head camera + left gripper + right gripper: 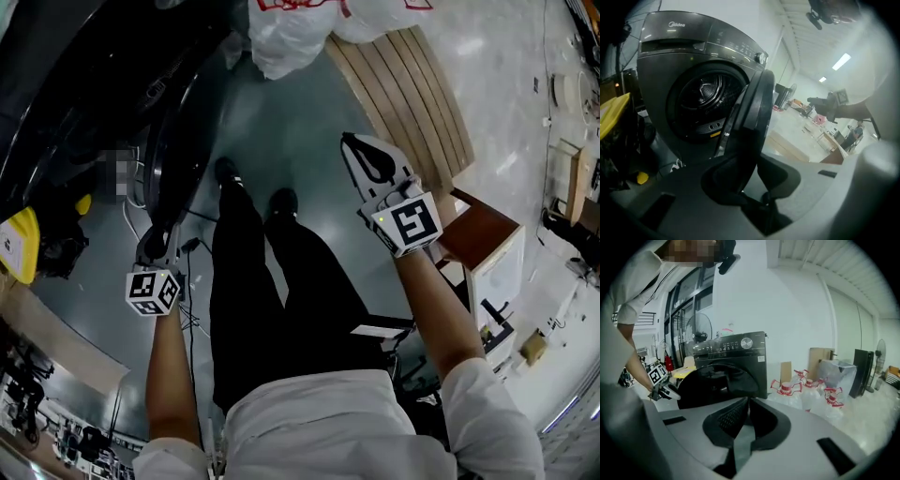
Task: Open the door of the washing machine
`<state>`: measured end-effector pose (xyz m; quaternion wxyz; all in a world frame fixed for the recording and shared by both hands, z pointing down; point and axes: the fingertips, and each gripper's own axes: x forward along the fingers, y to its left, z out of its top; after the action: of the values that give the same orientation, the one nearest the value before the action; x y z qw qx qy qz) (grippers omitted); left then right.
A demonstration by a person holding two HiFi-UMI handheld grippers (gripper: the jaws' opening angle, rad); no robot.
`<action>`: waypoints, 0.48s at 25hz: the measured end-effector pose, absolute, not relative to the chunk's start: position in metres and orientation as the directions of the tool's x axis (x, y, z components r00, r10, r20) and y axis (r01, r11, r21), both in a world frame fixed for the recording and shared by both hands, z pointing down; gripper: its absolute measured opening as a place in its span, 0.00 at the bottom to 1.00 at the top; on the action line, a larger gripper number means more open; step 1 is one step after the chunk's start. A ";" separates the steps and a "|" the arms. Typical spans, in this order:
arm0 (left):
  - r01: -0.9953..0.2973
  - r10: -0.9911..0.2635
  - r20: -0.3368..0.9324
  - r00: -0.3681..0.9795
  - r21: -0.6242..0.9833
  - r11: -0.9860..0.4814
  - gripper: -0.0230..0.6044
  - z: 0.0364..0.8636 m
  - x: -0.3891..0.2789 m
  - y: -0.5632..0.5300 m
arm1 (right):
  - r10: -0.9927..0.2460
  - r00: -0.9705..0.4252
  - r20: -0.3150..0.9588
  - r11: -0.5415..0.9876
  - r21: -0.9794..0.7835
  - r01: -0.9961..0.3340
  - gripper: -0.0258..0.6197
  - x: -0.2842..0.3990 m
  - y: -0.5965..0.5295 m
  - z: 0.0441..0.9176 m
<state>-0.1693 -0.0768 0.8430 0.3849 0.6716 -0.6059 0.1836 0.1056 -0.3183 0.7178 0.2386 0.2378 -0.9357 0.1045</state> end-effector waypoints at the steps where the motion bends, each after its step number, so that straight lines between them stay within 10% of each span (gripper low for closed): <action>1: -0.953 -0.676 0.712 0.191 0.300 0.047 0.21 0.843 -0.161 -0.077 | -0.403 -0.784 0.472 0.867 -0.078 -0.492 0.10 0.110 -0.317 0.713; 12: -0.904 -0.680 0.708 0.190 0.396 0.160 0.22 0.843 -0.026 -0.086 | -0.454 -0.753 0.477 0.818 -0.111 -0.564 0.10 0.179 -0.260 0.713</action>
<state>-0.0256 -0.0865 0.8433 0.4373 0.6352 -0.6235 0.1282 0.1786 -0.2603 0.7128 0.2200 0.2742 -0.9278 0.1250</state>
